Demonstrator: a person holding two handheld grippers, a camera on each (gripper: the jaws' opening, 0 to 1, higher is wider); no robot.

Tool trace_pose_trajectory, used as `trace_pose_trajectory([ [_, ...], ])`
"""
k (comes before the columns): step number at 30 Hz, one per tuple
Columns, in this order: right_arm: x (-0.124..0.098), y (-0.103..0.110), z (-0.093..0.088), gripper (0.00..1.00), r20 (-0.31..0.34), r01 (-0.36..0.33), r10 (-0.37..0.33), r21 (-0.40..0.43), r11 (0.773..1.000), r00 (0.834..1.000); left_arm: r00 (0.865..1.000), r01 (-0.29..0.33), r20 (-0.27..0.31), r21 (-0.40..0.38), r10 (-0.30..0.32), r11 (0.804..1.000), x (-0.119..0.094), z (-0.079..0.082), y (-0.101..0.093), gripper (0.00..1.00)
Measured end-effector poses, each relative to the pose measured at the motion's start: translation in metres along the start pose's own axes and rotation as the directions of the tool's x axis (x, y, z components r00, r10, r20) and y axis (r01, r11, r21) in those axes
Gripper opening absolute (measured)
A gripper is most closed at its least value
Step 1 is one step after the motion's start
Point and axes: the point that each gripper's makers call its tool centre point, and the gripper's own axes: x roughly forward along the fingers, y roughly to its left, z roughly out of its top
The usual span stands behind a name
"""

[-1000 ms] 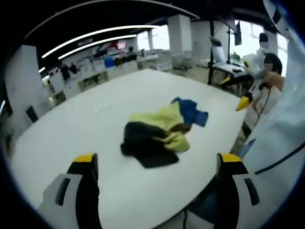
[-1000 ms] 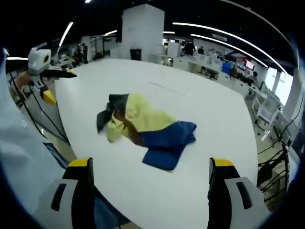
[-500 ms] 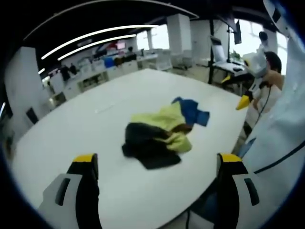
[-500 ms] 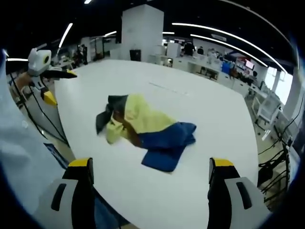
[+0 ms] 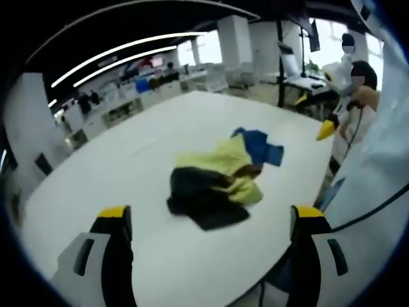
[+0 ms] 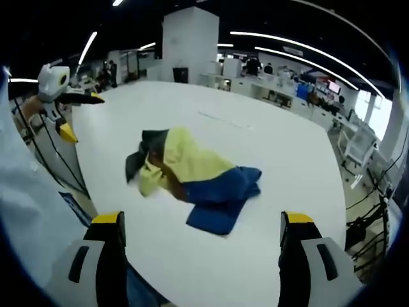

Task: Fold the garment on the visible template until the final outline fits inside the template.

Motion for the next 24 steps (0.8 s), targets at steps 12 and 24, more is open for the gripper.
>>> trace_pose_trajectory([
  [12,0.007,-0.008,0.002,1.0,0.006,0.006,-0.006,0.006,1.0,1.0,1.0,0.02,0.005,0.126,-0.021,0.992,0.014,0.014,0.003,0.95],
  [24,0.013,-0.015,0.004,0.98,0.016,0.015,-0.016,0.023,1.0,1.0,0.998,0.056,-0.018,0.234,-0.053,0.971,0.034,0.021,0.007,0.88],
])
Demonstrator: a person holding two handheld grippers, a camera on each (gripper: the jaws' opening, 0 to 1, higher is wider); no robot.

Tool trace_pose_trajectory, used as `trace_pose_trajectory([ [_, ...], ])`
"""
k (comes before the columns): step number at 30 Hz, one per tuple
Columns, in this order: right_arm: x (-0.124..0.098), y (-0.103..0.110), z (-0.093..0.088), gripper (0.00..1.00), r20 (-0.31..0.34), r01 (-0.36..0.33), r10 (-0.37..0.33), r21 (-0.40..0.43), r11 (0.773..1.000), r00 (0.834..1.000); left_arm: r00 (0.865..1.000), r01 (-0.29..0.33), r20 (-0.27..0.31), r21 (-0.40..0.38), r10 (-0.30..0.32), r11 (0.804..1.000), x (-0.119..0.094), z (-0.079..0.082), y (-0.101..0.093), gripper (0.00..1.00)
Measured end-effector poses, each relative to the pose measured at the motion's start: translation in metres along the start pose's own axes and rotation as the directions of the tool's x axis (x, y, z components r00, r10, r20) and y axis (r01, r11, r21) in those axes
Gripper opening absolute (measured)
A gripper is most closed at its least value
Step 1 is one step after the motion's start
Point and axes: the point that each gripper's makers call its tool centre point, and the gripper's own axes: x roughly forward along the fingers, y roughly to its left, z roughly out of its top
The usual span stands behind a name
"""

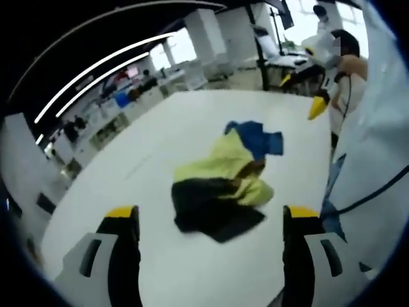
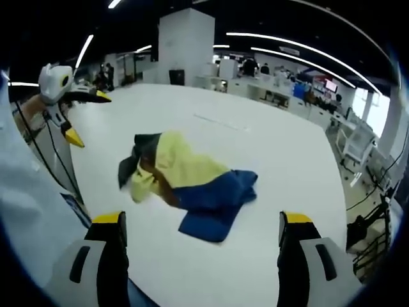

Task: Fold the garment on the visible template until the final outline fits inside the template.

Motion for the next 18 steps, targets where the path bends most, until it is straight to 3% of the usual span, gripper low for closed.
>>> trace_pose_trajectory([
  [7,0.002,-0.003,0.0,0.97,-0.002,0.007,-0.007,0.008,1.0,1.0,0.999,0.042,-0.018,0.073,-0.041,0.996,0.012,0.0,0.0,0.79],
  [10,0.004,-0.004,-0.001,0.97,-0.005,0.015,-0.015,0.011,1.0,1.0,0.996,0.089,-0.039,0.139,-0.084,0.986,0.019,-0.002,-0.003,0.75],
  [13,0.005,-0.003,0.0,0.96,-0.001,0.018,-0.018,0.021,1.0,1.0,0.996,0.09,-0.041,0.173,-0.085,0.981,0.027,-0.001,0.002,0.74],
  [16,0.005,-0.004,0.0,0.96,-0.002,0.025,-0.025,0.029,0.999,1.0,0.99,0.14,-0.054,0.205,-0.132,0.969,0.035,-0.001,0.0,0.6],
  [18,0.004,-0.004,-0.001,0.96,-0.005,0.03,-0.03,0.032,0.999,1.0,0.986,0.165,-0.059,0.207,-0.156,0.964,0.04,-0.001,-0.002,0.56],
])
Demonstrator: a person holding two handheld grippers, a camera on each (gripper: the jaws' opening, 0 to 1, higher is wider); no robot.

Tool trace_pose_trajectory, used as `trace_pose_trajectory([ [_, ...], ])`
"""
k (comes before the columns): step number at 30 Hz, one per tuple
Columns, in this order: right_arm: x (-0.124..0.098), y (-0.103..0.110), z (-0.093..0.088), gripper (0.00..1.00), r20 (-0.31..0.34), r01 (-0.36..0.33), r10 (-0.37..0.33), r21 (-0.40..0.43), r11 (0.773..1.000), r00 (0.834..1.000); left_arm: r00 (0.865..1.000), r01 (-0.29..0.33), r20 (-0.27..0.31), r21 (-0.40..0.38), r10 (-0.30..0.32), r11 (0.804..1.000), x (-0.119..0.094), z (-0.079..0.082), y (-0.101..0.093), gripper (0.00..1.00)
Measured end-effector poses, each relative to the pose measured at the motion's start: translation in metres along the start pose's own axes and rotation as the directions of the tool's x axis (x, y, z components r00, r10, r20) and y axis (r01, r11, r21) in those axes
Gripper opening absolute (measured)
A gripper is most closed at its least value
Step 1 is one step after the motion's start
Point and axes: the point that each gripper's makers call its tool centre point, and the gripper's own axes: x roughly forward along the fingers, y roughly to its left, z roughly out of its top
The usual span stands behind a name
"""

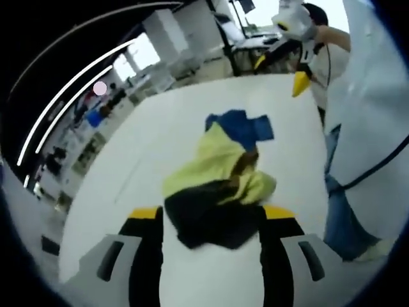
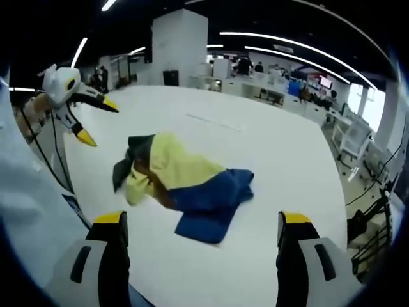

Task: Fold the garment on the visible template until the final outline fits inside the template.

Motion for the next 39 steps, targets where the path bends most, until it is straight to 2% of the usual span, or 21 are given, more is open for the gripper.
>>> trace_pose_trajectory([
  [2,0.0,-0.001,-0.001,0.96,-0.002,0.007,-0.007,0.006,1.0,1.0,1.0,0.03,0.006,0.002,-0.03,1.0,0.007,0.002,-0.002,0.56],
  [6,-0.001,0.0,-0.003,0.96,-0.009,0.013,-0.013,0.017,1.0,1.0,0.999,0.042,-0.001,0.053,-0.042,0.998,0.015,0.002,0.001,0.42],
  [9,-0.002,0.0,-0.004,0.96,-0.012,0.015,-0.015,0.022,1.0,1.0,0.999,0.045,-0.009,0.082,-0.044,0.996,0.021,0.0,0.003,0.37],
  [10,-0.001,0.0,-0.004,0.96,-0.015,0.014,-0.014,0.021,1.0,1.0,1.0,0.029,-0.004,0.105,-0.029,0.994,0.025,-0.001,0.007,0.37],
  [12,-0.001,-0.001,-0.004,0.95,-0.015,0.016,-0.016,0.021,1.0,1.0,1.0,0.021,0.002,0.099,-0.022,0.995,0.03,-0.003,0.01,0.39],
  [18,-0.001,-0.001,-0.002,0.95,-0.017,0.013,-0.013,0.014,1.0,1.0,0.999,0.033,-0.011,0.116,-0.031,0.993,0.045,-0.01,0.011,0.29],
  [21,0.0,-0.001,-0.003,0.94,-0.02,0.011,-0.011,0.013,1.0,1.0,0.999,0.037,-0.002,0.13,-0.037,0.991,0.051,-0.01,0.01,0.3],
  [24,0.0,-0.001,-0.003,0.95,-0.018,0.007,-0.007,0.014,1.0,1.0,0.999,0.043,0.0,0.141,-0.044,0.989,0.058,-0.011,0.007,0.25],
  [26,-0.001,-0.001,-0.001,0.94,-0.011,0.007,-0.007,0.017,1.0,1.0,0.999,0.037,-0.002,0.152,-0.037,0.988,0.062,-0.012,0.007,0.23],
  [28,-0.001,-0.001,-0.002,0.94,-0.011,0.01,-0.009,0.021,1.0,1.0,1.0,0.014,0.011,0.15,-0.016,0.989,0.067,-0.012,0.01,0.26],
  [36,-0.001,0.002,-0.007,0.93,-0.022,0.007,-0.006,0.032,0.999,1.0,1.0,0.008,-0.013,0.198,-0.005,0.98,0.075,-0.02,0.007,0.22],
  [39,-0.001,0.0,-0.007,0.95,-0.016,0.016,-0.016,0.036,0.999,1.0,1.0,-0.002,-0.006,0.209,0.003,0.978,0.078,-0.02,0.006,0.27],
])
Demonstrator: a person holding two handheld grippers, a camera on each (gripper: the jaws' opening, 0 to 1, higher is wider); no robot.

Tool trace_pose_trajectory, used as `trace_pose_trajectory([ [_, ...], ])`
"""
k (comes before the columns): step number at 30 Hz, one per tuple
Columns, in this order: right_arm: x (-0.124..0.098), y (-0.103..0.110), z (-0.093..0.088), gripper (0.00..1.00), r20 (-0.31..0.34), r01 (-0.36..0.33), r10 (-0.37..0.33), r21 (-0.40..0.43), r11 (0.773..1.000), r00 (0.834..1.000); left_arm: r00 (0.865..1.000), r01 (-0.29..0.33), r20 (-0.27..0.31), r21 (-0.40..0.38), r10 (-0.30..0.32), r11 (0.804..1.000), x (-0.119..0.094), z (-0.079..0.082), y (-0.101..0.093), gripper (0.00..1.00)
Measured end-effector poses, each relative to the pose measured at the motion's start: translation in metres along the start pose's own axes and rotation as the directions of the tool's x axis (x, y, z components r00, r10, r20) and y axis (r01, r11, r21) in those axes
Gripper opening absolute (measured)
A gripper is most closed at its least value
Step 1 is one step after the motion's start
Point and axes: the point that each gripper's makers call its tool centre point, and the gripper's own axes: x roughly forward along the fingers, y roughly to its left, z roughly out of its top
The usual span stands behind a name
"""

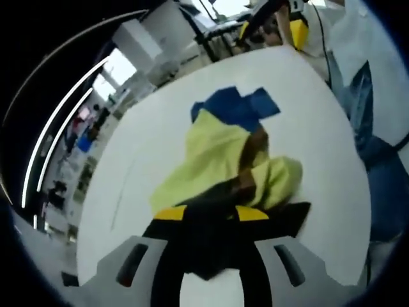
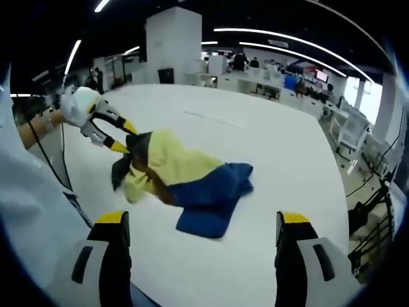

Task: Fold the garment on the visible template until the final outline fits inside the template.

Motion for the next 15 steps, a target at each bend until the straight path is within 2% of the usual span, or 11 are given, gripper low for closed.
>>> trace_pose_trajectory([
  [4,0.0,-0.001,0.001,0.94,0.006,0.002,-0.002,0.007,1.0,1.0,1.0,-0.006,0.008,0.007,0.006,1.0,0.002,0.001,-0.001,0.23],
  [8,0.002,0.002,-0.001,0.92,0.0,-0.012,0.012,0.007,1.0,1.0,1.0,-0.017,-0.017,0.037,0.018,0.999,0.007,-0.004,-0.001,0.22],
  [11,0.004,0.005,-0.002,0.92,0.004,-0.023,0.023,0.011,1.0,1.0,0.999,-0.038,-0.029,0.082,0.04,0.996,0.011,-0.009,-0.001,0.18],
  [15,0.01,0.005,-0.005,0.92,0.0,-0.028,0.028,0.0,1.0,1.0,0.999,-0.036,-0.023,0.085,0.039,0.996,0.013,-0.01,-0.006,0.11],
])
